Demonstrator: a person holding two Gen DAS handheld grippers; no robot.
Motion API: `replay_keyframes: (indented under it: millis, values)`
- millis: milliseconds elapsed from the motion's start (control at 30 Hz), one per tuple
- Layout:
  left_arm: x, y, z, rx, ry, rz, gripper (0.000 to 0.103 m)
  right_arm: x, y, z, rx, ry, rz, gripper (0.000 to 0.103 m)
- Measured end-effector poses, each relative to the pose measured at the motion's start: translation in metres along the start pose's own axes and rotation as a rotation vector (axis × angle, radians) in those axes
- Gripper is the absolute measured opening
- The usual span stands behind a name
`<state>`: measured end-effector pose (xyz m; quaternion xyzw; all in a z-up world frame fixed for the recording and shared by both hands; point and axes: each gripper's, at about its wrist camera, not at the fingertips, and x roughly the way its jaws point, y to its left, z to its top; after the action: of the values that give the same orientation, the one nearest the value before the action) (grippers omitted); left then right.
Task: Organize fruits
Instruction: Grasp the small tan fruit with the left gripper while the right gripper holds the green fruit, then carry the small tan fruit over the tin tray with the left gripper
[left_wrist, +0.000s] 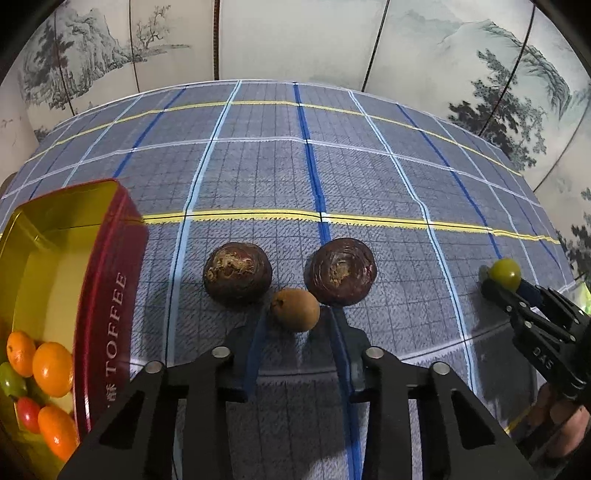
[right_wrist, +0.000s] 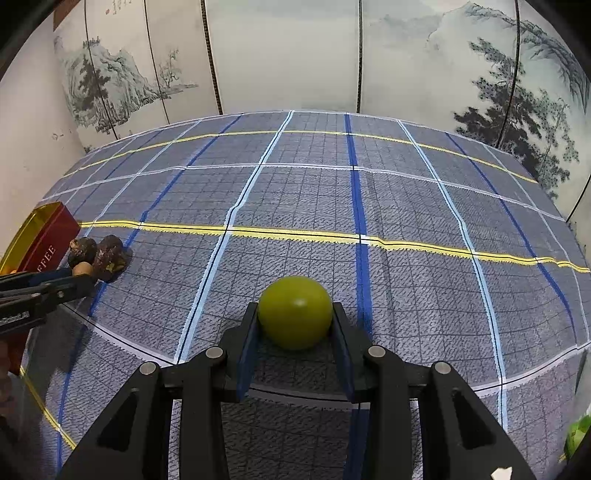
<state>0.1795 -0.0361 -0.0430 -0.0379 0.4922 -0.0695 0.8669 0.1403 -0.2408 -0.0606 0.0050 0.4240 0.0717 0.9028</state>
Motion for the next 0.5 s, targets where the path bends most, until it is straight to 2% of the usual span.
replay_keyframes:
  millis: [167,500]
  values:
    - [0.003,-0.003,0.003,0.014,-0.009,0.013,0.028,0.000,0.001,0.000,-0.003,0.001,-0.003,0.035]
    - [-0.009,-0.002,-0.010,0.027,-0.006,0.020,0.027,0.000,0.002,0.000,-0.008,0.002,-0.009,0.035]
